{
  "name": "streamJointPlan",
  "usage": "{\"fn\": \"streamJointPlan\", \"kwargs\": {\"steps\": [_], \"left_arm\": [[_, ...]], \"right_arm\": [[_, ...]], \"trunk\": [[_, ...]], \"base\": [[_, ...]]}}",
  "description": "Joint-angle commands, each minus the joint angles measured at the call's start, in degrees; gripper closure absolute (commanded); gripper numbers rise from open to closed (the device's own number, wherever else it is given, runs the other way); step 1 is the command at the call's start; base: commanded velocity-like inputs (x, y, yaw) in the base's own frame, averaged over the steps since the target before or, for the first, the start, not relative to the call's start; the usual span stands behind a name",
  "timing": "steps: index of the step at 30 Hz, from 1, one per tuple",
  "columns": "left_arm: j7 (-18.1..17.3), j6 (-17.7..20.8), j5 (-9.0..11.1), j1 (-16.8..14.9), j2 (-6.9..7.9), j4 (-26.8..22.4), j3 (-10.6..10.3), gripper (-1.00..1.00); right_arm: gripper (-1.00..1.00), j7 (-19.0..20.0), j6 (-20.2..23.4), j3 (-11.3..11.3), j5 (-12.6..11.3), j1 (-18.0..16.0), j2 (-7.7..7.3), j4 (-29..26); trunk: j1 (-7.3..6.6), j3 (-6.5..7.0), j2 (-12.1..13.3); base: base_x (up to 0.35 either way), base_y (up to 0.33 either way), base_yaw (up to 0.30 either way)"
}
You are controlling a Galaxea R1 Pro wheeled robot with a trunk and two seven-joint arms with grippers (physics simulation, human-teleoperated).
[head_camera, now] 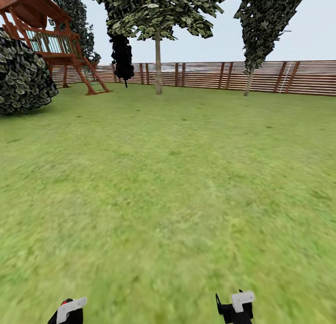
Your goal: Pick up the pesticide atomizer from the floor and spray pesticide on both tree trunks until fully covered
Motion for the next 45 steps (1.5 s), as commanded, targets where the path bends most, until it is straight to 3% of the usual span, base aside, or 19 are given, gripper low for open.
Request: {"fn": "streamJointPlan", "kwargs": {"steps": [1,45], "left_arm": [[0.41,-0.15,0.10,-0.03,0.04,0.03,-0.39,1.00],[0.41,-0.13,0.10,-0.03,0.04,-0.02,-0.39,1.00]], "right_arm": [[-1.00,-0.60,-0.05,0.45,0.26,-0.03,0.00,0.03],[-1.00,-0.55,-0.05,0.45,0.32,-0.03,0.00,0.03]], "trunk": [[0.03,-0.05,-0.02],[0.03,-0.05,-0.02]], "base": [[0.340,0.000,0.000],[0.340,0.000,0.000]]}}
